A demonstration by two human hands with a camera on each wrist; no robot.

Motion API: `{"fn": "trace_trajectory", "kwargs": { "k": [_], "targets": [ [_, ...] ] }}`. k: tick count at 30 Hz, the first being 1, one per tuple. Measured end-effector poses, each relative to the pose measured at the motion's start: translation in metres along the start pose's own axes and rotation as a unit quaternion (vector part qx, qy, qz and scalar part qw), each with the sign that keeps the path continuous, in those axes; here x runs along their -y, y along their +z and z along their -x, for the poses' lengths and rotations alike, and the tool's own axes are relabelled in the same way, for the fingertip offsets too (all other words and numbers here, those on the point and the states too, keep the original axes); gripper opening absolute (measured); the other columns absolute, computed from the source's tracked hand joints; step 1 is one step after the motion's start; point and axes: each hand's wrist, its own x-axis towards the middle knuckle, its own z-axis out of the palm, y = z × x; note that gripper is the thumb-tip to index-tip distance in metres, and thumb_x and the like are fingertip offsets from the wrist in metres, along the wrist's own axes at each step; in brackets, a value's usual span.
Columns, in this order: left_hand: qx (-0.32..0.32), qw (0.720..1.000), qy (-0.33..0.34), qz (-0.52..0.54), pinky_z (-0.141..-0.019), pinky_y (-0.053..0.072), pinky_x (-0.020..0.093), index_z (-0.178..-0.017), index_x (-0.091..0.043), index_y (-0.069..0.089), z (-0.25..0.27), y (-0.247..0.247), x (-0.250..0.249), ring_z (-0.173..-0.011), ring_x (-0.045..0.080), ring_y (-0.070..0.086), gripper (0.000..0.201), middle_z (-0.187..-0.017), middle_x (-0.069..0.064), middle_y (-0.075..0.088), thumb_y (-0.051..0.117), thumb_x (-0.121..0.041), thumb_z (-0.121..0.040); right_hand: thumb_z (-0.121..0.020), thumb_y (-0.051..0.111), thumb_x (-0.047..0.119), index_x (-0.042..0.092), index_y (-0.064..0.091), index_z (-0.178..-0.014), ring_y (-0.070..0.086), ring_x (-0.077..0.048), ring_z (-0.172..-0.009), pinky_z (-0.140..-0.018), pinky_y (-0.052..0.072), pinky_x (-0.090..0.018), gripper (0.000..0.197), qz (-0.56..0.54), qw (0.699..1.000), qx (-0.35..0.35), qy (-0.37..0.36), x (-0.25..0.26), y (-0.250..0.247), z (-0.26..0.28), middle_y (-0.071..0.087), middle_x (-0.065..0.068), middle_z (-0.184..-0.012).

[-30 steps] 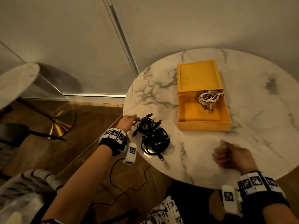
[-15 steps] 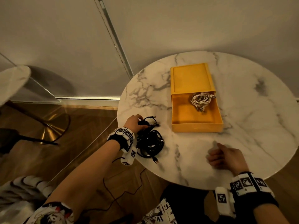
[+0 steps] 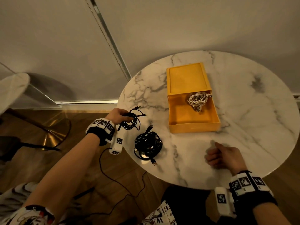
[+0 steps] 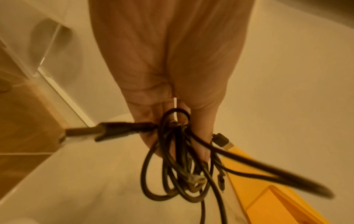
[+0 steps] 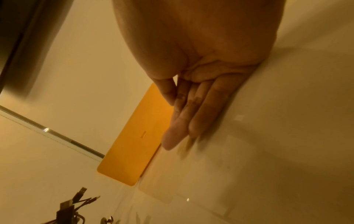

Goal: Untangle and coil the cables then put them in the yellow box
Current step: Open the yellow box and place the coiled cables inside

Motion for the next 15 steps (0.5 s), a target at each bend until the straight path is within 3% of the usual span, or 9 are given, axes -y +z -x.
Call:
{"fn": "trace_trajectory", "kwargs": {
  "k": [3,6,9,12,15],
  "targets": [
    [-0.022,0.999,0.032,-0.007,-0.086,0.056,0.034,-0.108,-0.009,0.071,0.005,-0.014,-0.010,-0.081,0.015,0.071,0.034,-0.091,0.004,0.075,0.080,-0.017,-0.076,-0.094,0.053,0.035,-0.006,0.068,-0.077,0.054,-0.024,-0.045,-0.050,0.041,-0.027,0.047,-0.010,1.000,0.004,0.002,-0.001,0.000,0.000,0.065,-0.024,-0.064],
    [-0.026,0.997,0.068,0.030,-0.078,0.056,0.028,-0.111,-0.014,0.068,0.016,-0.023,-0.038,-0.081,0.015,0.070,0.035,-0.094,0.003,0.074,0.078,-0.013,-0.077,-0.093,0.055,0.038,-0.003,0.068,-0.078,0.052,-0.023,-0.043,-0.043,0.041,-0.022,0.046,-0.028,0.999,0.018,0.014,-0.003,0.001,-0.002,0.064,-0.023,-0.064],
    [0.003,0.991,0.116,0.073,-0.077,0.056,0.027,-0.109,-0.021,0.068,0.026,-0.021,-0.080,-0.083,0.016,0.070,0.031,-0.096,0.001,0.075,0.074,-0.010,-0.080,-0.093,0.056,0.039,-0.004,0.069,-0.076,0.055,-0.025,-0.043,-0.045,0.043,-0.024,0.048,-0.023,1.000,0.014,0.014,-0.007,0.000,-0.005,0.066,-0.025,-0.067],
    [0.035,0.982,0.160,0.098,-0.074,0.058,0.028,-0.110,-0.016,0.069,0.024,0.002,-0.123,-0.080,0.016,0.070,0.031,-0.094,0.006,0.075,0.075,-0.008,-0.080,-0.094,0.053,0.037,-0.008,0.069,-0.078,0.060,-0.028,-0.046,-0.049,0.047,-0.028,0.051,-0.005,1.000,0.004,0.008,-0.006,0.000,-0.004,0.069,-0.027,-0.070],
    [0.064,0.979,0.158,0.109,-0.071,0.058,0.025,-0.102,-0.013,0.070,0.010,0.044,-0.160,-0.070,0.012,0.070,0.025,-0.082,0.005,0.074,0.077,-0.007,-0.079,-0.095,0.053,0.037,-0.011,0.069,-0.081,0.060,-0.027,-0.044,-0.046,0.046,-0.026,0.052,-0.004,1.000,-0.001,0.004,-0.006,0.000,-0.004,0.068,-0.027,-0.069]
  ]
}}
